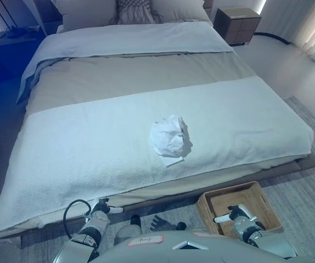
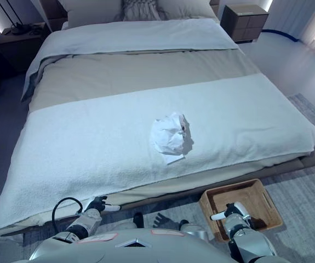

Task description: Put the clothes on the bed into the basket.

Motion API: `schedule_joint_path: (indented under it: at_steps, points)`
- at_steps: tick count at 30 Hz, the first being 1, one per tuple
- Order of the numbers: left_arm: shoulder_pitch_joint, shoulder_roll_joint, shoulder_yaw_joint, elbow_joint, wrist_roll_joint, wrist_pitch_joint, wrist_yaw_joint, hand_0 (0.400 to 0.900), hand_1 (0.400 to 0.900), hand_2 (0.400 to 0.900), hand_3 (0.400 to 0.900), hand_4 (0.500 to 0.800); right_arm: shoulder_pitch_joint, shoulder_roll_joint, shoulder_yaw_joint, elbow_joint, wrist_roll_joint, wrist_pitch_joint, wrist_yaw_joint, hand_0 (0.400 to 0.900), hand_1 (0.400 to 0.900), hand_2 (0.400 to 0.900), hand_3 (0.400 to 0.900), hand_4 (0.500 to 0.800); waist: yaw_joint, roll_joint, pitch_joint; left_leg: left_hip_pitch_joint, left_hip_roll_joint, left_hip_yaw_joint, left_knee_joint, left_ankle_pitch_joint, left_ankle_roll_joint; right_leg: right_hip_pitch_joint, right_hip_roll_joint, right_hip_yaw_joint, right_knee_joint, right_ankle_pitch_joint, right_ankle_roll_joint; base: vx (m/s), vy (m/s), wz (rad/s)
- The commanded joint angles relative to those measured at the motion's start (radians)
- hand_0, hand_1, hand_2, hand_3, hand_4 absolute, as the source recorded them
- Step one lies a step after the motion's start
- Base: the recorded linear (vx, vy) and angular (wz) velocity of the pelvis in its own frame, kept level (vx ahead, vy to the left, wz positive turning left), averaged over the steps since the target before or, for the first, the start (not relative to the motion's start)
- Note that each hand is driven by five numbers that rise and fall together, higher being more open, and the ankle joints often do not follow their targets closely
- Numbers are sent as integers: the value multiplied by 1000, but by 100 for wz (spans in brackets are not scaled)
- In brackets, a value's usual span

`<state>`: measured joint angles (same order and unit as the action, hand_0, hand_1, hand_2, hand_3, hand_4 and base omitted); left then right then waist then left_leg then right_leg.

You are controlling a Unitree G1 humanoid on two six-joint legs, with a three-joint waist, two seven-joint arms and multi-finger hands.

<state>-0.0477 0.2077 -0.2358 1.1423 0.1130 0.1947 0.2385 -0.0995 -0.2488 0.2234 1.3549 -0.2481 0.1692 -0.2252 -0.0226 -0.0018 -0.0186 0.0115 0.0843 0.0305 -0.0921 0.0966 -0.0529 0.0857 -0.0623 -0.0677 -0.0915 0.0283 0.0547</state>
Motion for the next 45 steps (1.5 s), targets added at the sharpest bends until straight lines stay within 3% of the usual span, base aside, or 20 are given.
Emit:
schedule_joint_path:
  at_steps: [1, 8, 16, 23, 33, 45]
  points:
    - [-86, 36, 10, 65, 17, -27, 19, 900, 900, 900, 900, 800, -82, -1, 28, 38, -32, -8, -21, 900, 900, 900, 900, 800, 2, -17, 15, 60, -34, 12, 5, -109, 27, 12, -6, -38, 4, -35, 28, 4, 2, 3]
    - [-84, 38, 7, 46, 21, -30, 33, 900, 900, 900, 900, 800, -142, -5, 144, -52, -124, -32, -20, 900, 900, 900, 900, 800, 18, -26, 37, 44, -38, -2, 5, -102, 30, 3, -7, -46, 4, -33, 28, -8, 5, 10]
    - [-121, 50, 9, -5, -32, -43, 91, 900, 900, 900, 900, 800, -352, -7, 318, -250, -203, -68, -14, 900, 900, 900, 900, 800, 49, -32, 79, -1, -44, -17, 5, -83, 28, -28, -12, -62, 4, -24, 28, -14, 24, 16]
    - [-149, 80, -16, -56, -125, -45, 160, 900, 900, 900, 900, 800, -657, 22, 398, -313, -180, -46, -69, 900, 900, 900, 900, 800, 131, -45, 131, -132, -63, -69, 5, -32, 25, -115, -20, -115, 4, 0, 30, -9, 33, 29]
    - [-204, 96, -74, -4, -170, -73, 206, 900, 900, 900, 900, 800, -947, -51, 395, -55, -202, 22, -166, 900, 900, 900, 900, 800, 230, -25, 179, -261, -101, -152, 5, 14, 18, -186, -44, -190, 4, 7, 41, 58, 31, 33]
    - [-187, 78, -124, -23, -179, -102, 214, 900, 900, 900, 900, 800, -1117, -304, 458, 216, -370, 146, -114, 900, 900, 900, 900, 800, 326, 62, 186, -368, -134, -196, 5, 49, 5, -262, -74, -225, 4, 18, 71, 52, 10, 12]
